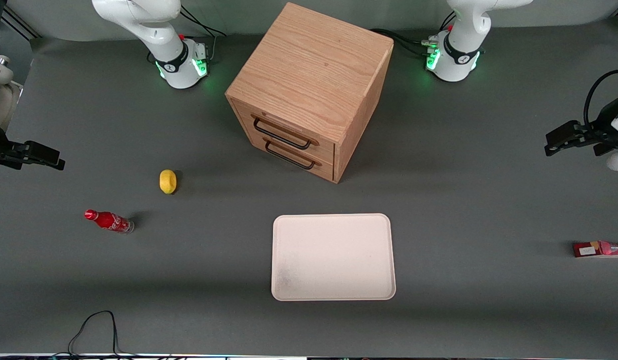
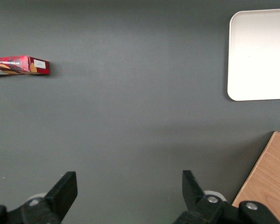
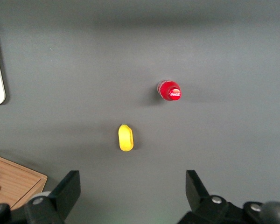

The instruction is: Place red cookie box on tray

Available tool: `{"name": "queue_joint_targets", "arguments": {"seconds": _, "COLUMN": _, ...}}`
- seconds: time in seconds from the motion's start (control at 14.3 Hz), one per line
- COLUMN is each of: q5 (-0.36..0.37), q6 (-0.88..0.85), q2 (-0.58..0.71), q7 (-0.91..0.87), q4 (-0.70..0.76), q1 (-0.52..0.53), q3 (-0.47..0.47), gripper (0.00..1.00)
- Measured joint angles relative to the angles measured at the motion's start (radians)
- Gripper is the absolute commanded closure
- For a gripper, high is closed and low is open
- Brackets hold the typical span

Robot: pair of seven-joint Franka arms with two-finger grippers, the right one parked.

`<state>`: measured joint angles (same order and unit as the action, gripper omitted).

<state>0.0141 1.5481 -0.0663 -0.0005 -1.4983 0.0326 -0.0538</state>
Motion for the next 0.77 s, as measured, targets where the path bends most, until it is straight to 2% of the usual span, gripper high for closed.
{"name": "queue_joint_targets", "arguments": {"seconds": 0.56, "q5": 0.0, "q6": 0.007, "q2": -0.008, "q7": -0.001, "q4": 0.001, "q1": 0.002, "q3": 0.004, "gripper": 0.0}}
{"name": "queue_joint_targets", "arguments": {"seconds": 0.77, "q5": 0.001, "q6": 0.037, "q2": -0.047, "q7": 0.001, "q4": 0.017, "q1": 0.046, "q3": 0.011, "gripper": 0.0}}
